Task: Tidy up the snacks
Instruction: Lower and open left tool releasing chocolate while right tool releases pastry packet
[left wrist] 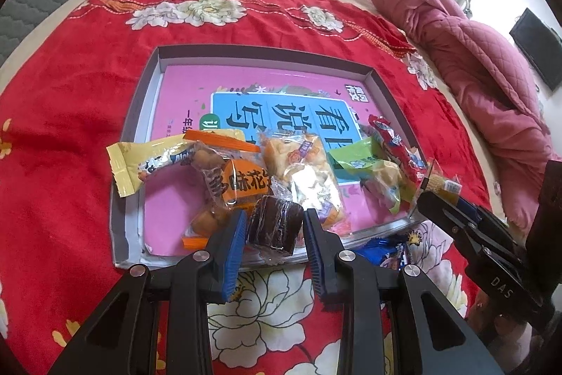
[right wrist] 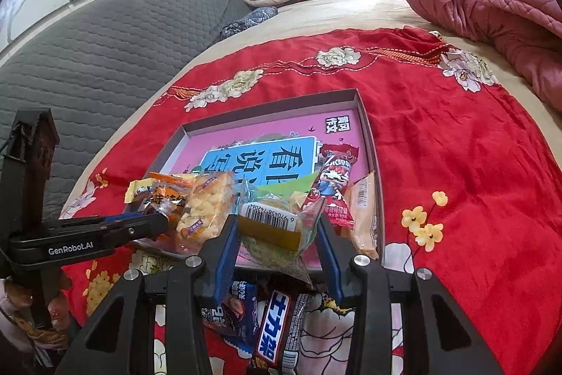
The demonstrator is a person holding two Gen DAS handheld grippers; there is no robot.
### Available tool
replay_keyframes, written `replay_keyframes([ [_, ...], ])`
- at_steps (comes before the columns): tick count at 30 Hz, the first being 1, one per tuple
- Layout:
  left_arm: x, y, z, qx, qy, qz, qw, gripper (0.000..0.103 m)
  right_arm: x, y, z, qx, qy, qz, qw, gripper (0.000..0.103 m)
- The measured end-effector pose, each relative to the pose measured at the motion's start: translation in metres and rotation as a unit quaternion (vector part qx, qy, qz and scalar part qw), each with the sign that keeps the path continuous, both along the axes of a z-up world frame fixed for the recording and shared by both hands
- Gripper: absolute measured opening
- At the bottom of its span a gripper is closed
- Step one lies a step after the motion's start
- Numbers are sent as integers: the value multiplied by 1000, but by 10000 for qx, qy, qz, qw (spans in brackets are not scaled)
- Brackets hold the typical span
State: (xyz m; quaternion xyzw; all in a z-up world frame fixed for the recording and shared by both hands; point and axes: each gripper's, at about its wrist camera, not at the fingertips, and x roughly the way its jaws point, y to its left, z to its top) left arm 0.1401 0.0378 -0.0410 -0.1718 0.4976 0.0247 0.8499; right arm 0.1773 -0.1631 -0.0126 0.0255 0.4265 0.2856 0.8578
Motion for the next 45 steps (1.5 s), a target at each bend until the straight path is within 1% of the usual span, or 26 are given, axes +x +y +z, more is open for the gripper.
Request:
replay_keyframes([
  [11,4,1,-2,42,47,46,10000,34,12,1,-9,4,155,-90,9998,43],
  [16,4,1,-2,38,40,50,10000,34,13,3,-13,-93,205,-95,9997,43],
  [19,5,2,-3,30,35,69,10000,34,12,3,-12,-156,138,-108,9997,43],
  [26,5,1,-3,38,35,59,10000,34,14,-1,-17,-159,240,-194,9994,43],
  [34,6,-1,-5,35,48,11,10000,34,13,3,-20,-284,201,-152,9993,43],
  [45,8,-2,-8,51,92,-19,9999,34,14,2,-20,-265,189,-198,9993,44],
])
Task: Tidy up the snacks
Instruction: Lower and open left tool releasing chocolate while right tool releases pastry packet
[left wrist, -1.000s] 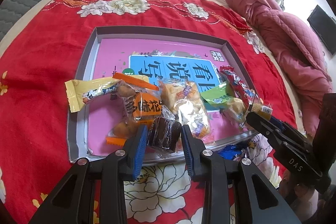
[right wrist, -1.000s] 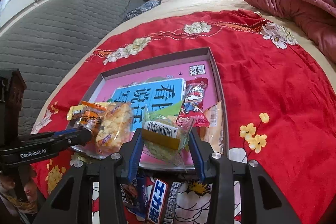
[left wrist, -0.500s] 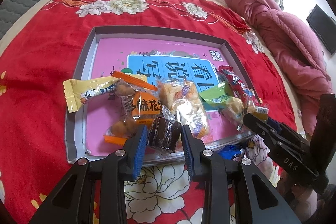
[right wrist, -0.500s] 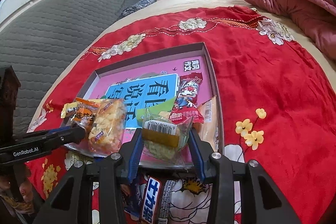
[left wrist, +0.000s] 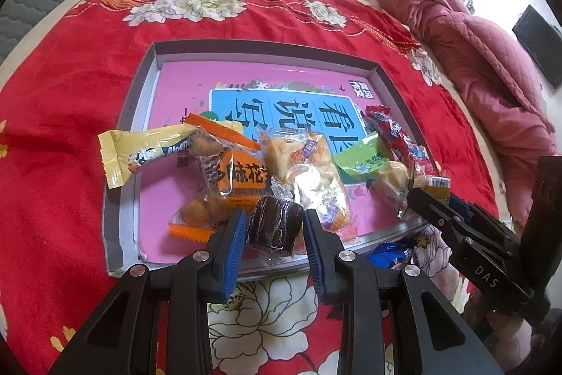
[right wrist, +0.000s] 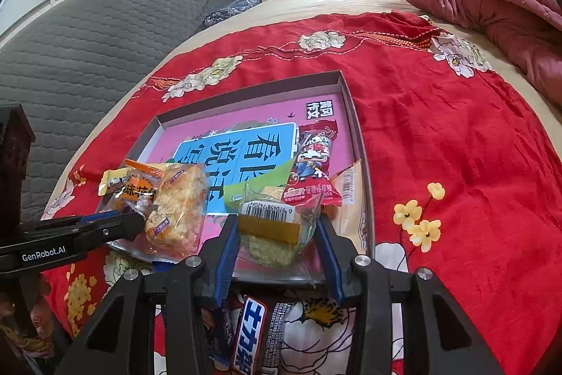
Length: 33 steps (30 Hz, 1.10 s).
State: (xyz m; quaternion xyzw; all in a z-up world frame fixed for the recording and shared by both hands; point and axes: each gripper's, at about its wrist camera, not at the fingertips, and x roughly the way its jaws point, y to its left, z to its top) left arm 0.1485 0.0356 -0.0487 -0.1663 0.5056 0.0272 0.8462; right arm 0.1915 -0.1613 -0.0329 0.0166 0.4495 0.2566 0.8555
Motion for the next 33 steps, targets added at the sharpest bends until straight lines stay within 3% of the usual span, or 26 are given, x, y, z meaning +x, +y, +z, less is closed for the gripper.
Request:
replay_keyframes([
  [25,3,1,-1,-26,48,4,10000,34,1,-2,2,27,28,-64,10000,44],
  [33,2,1,5,22,-8,-13,10000,37,1,-5,7,186,-3,-105,9998,50],
])
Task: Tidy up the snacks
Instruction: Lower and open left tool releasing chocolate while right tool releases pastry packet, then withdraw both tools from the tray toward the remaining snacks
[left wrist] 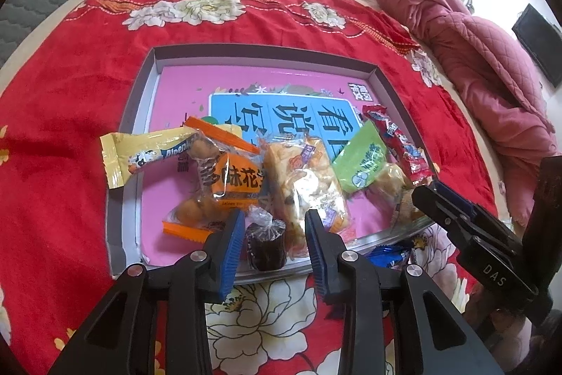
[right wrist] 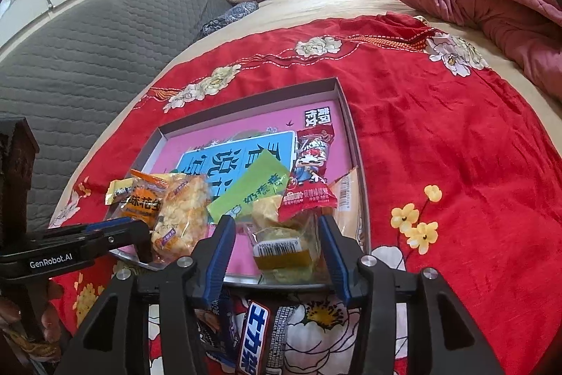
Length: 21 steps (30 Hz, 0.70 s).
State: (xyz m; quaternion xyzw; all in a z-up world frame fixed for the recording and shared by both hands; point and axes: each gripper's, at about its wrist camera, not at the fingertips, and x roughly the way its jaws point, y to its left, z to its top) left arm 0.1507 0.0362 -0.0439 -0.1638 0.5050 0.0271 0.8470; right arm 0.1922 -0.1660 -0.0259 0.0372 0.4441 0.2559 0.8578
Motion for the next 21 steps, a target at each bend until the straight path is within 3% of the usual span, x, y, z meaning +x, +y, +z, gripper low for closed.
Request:
replay_keyframes([
  [6,-2,0,4,-9,-32,-4,10000,43,0,-1,3,56,-31,-30,10000,51],
  [21,-14,-13,23,20,-115,-220,9997,47,-3,-14,20,362,-185,-131,9991,58],
])
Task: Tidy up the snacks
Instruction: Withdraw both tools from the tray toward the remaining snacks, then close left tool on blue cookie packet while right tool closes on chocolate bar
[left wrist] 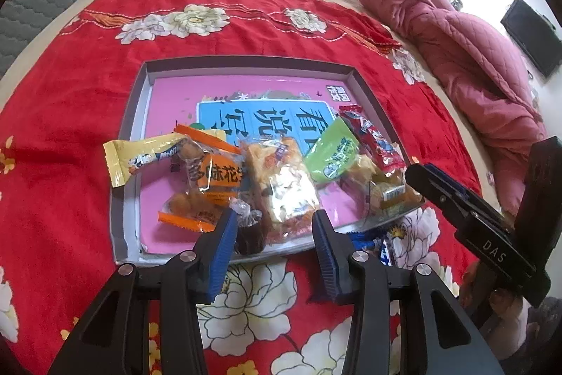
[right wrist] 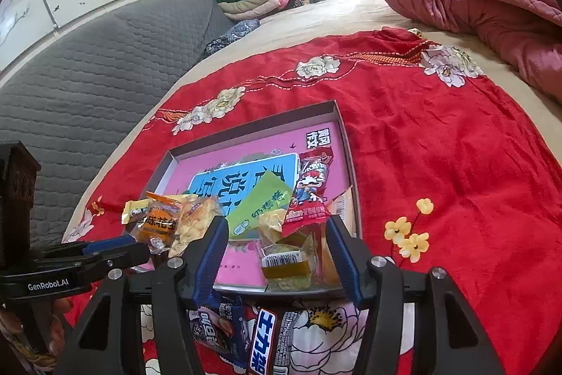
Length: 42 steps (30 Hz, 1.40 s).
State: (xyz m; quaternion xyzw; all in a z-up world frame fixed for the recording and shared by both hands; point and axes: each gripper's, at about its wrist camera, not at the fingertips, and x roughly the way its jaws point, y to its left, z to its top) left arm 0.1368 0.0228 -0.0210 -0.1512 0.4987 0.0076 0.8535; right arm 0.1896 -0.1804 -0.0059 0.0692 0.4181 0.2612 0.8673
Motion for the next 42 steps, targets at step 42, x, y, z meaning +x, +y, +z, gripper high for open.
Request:
replay_keyframes([
  [42,-28,-36,-29,-545,467,-573,9958,57,-78,7,-31,-1251,827,553,9871,61],
])
